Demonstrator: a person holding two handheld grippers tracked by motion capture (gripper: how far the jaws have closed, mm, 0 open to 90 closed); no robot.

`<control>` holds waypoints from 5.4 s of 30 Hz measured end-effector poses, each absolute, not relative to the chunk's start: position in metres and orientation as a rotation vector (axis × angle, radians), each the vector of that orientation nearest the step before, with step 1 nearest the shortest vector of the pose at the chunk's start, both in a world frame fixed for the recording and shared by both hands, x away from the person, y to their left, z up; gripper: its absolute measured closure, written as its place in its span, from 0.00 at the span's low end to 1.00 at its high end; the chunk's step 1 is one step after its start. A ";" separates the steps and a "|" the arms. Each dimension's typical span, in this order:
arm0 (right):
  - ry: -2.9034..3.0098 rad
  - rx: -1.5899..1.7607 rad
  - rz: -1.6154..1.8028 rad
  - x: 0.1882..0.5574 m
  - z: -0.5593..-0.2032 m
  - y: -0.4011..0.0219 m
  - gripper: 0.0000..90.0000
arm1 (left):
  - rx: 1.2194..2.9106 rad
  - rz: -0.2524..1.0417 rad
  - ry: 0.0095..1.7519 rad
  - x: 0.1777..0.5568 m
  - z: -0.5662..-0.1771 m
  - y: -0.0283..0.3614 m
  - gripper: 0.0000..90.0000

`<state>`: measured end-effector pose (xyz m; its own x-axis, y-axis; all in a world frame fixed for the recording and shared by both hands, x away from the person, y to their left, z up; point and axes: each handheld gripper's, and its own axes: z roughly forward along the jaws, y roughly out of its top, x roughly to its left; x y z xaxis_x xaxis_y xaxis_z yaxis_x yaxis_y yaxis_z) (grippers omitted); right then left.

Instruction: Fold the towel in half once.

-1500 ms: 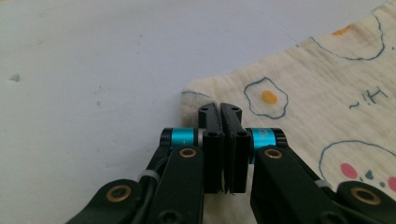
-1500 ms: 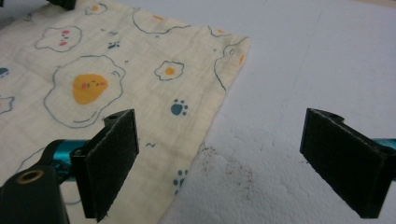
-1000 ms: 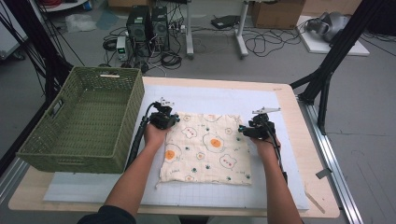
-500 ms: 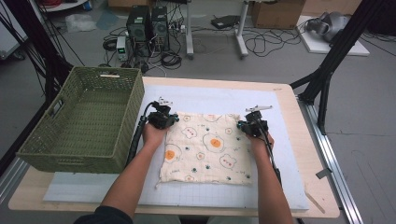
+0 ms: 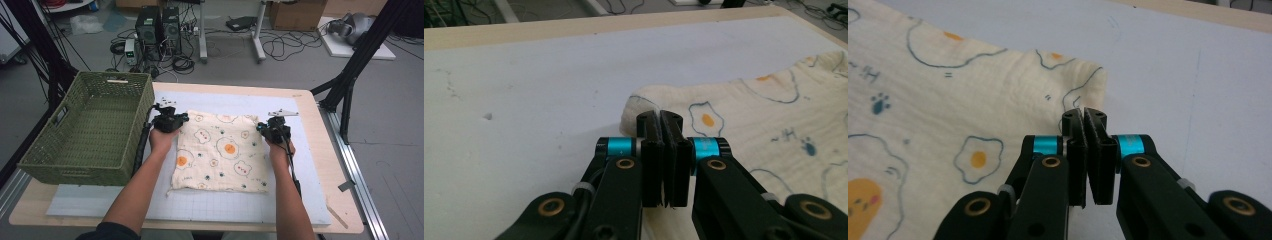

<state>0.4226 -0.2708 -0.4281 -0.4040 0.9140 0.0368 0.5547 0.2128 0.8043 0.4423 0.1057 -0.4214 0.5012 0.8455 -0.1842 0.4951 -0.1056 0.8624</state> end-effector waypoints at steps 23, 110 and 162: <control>2.101 1.162 1.155 0.353 -0.413 -0.279 0.98 | 1.779 0.412 0.905 0.368 -0.406 0.118 0.97; 2.260 1.058 1.278 0.255 -0.419 -0.294 0.74 | 1.796 0.279 0.854 0.292 -0.424 0.145 0.61; 2.284 1.260 1.023 0.339 -0.445 -0.278 0.95 | 1.946 0.359 1.069 0.362 -0.450 0.112 0.96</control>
<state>0.3394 -0.2785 -0.4448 -0.5504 0.8335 0.0476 0.5905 0.3483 0.7280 0.3624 0.1118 -0.4496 0.5908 0.7937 -0.1453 0.5448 -0.2595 0.7974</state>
